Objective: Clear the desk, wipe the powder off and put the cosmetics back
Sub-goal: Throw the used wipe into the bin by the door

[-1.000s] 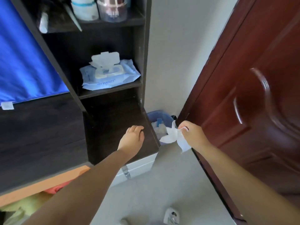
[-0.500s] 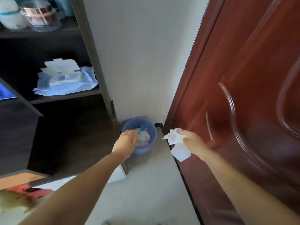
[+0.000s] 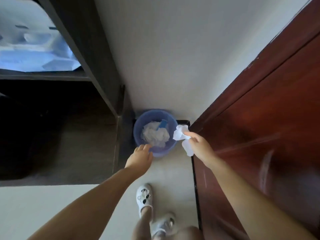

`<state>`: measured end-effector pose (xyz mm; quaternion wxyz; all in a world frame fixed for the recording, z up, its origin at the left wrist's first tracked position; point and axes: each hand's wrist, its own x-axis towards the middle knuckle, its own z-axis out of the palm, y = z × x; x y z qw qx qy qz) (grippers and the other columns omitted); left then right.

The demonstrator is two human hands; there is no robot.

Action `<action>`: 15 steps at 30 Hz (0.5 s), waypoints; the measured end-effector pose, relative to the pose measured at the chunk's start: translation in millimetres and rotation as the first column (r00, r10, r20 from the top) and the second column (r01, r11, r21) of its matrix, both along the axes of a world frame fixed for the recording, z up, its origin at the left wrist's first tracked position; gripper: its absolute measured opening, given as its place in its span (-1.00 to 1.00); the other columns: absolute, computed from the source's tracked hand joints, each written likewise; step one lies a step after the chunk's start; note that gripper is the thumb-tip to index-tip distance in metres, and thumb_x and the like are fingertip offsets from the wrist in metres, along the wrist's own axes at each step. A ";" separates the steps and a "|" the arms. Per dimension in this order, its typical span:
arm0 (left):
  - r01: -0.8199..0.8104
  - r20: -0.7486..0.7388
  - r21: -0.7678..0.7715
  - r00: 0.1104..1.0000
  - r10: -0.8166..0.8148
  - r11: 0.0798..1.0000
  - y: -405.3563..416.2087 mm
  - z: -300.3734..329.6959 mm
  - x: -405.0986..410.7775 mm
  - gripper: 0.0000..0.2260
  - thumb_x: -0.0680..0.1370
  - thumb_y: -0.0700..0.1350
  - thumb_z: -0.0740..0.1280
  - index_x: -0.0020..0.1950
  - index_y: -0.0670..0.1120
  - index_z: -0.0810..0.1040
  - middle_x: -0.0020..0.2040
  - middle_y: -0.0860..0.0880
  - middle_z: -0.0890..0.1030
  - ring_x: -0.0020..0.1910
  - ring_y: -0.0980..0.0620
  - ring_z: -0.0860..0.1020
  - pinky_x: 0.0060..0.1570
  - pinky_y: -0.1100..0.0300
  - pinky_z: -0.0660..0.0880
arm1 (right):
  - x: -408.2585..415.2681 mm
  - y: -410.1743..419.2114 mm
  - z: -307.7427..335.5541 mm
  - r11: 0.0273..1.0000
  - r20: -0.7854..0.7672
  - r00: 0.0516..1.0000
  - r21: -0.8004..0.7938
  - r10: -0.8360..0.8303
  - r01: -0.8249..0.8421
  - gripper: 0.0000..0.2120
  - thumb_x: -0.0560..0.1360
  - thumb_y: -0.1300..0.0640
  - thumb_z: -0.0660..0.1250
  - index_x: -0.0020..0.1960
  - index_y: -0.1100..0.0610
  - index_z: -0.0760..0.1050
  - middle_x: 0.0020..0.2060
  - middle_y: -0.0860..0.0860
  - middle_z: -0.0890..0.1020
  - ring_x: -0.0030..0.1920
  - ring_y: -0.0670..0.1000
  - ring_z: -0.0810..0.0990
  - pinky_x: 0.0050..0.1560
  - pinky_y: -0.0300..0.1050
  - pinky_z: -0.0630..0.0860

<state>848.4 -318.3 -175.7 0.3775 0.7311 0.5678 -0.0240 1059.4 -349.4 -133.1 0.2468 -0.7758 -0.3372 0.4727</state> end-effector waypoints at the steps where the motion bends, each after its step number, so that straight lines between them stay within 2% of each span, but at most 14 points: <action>1: -0.003 -0.018 -0.012 1.000 0.003 1.000 4.3 -14.1 7.9 -0.65 0.59 -0.12 0.10 0.38 -0.09 0.30 0.34 -0.10 0.39 0.32 -0.09 0.32 0.22 0.04 0.33 | 4.6 10.5 -15.7 1.000 -0.028 0.999 -0.003 -0.016 0.016 -0.61 0.54 0.26 0.06 0.27 0.01 0.47 0.18 0.11 0.56 0.11 0.09 0.52 -0.17 -0.22 0.40; 5: -0.062 -0.051 -0.019 0.997 0.061 0.998 21.2 -101.5 33.6 -0.62 0.56 -0.12 0.11 0.38 -0.13 0.32 0.32 -0.14 0.42 0.29 -0.14 0.38 0.23 0.08 0.32 | 22.3 58.8 -107.1 0.999 -0.082 0.996 0.012 -0.037 0.038 -0.67 0.58 0.27 0.10 0.27 0.16 0.48 0.26 0.11 0.51 0.24 0.05 0.45 0.07 -0.25 0.29; 7: -0.077 -0.007 0.083 0.997 0.078 0.994 25.6 -157.3 41.8 -0.61 0.49 -0.06 0.06 0.23 -0.17 0.45 0.11 -0.20 0.57 0.09 -0.20 0.55 0.09 0.03 0.49 | 27.0 81.3 -163.4 0.999 -0.139 0.990 0.006 -0.030 0.031 -0.68 0.59 0.26 0.09 0.31 0.19 0.44 0.28 0.12 0.49 0.27 0.05 0.44 0.13 -0.23 0.29; 9: -0.060 -0.027 0.132 0.998 0.064 0.989 26.0 -213.3 44.0 -0.66 0.40 -0.08 0.09 0.13 -0.11 0.43 -0.08 -0.15 0.64 -0.11 -0.15 0.63 -0.10 0.07 0.58 | 26.8 98.8 -216.5 1.000 -0.179 0.984 0.010 0.012 -0.010 -0.69 0.61 0.20 0.09 0.32 0.16 0.42 0.25 0.11 0.50 0.25 0.03 0.45 0.13 -0.21 0.32; 11: 0.015 -0.100 0.197 0.995 0.005 0.980 22.9 -254.0 44.8 -0.66 0.38 -0.14 0.27 0.15 -0.09 0.39 -0.05 -0.11 0.64 -0.09 -0.10 0.63 -0.12 0.12 0.57 | 21.5 112.9 -267.4 0.996 -0.152 0.985 0.038 0.080 -0.075 -0.68 0.62 0.21 0.07 0.34 0.17 0.38 0.26 0.11 0.48 0.25 0.02 0.43 0.15 -0.28 0.29; 13: 0.039 -0.154 0.224 0.988 -0.004 0.974 17.5 -287.0 44.4 -0.53 0.30 -0.18 0.47 0.17 -0.13 0.44 0.05 -0.15 0.62 0.02 -0.11 0.60 -0.06 0.04 0.57 | 11.8 122.7 -310.8 0.986 -0.088 0.983 0.060 0.160 -0.155 -0.65 0.61 0.27 0.03 0.38 0.20 0.31 0.36 0.11 0.38 0.35 0.02 0.34 0.23 -0.34 0.18; 15: 0.066 -0.228 0.226 0.973 -0.013 0.972 12.7 -311.5 41.1 -0.48 0.27 -0.18 0.51 0.18 -0.13 0.44 0.12 -0.18 0.59 0.10 -0.15 0.56 -0.01 -0.04 0.55 | -0.3 126.1 -347.7 0.965 -0.056 0.965 0.068 0.258 -0.254 -0.61 0.60 0.29 0.03 0.43 0.20 0.23 0.46 0.11 0.25 0.46 0.05 0.19 0.35 -0.28 0.09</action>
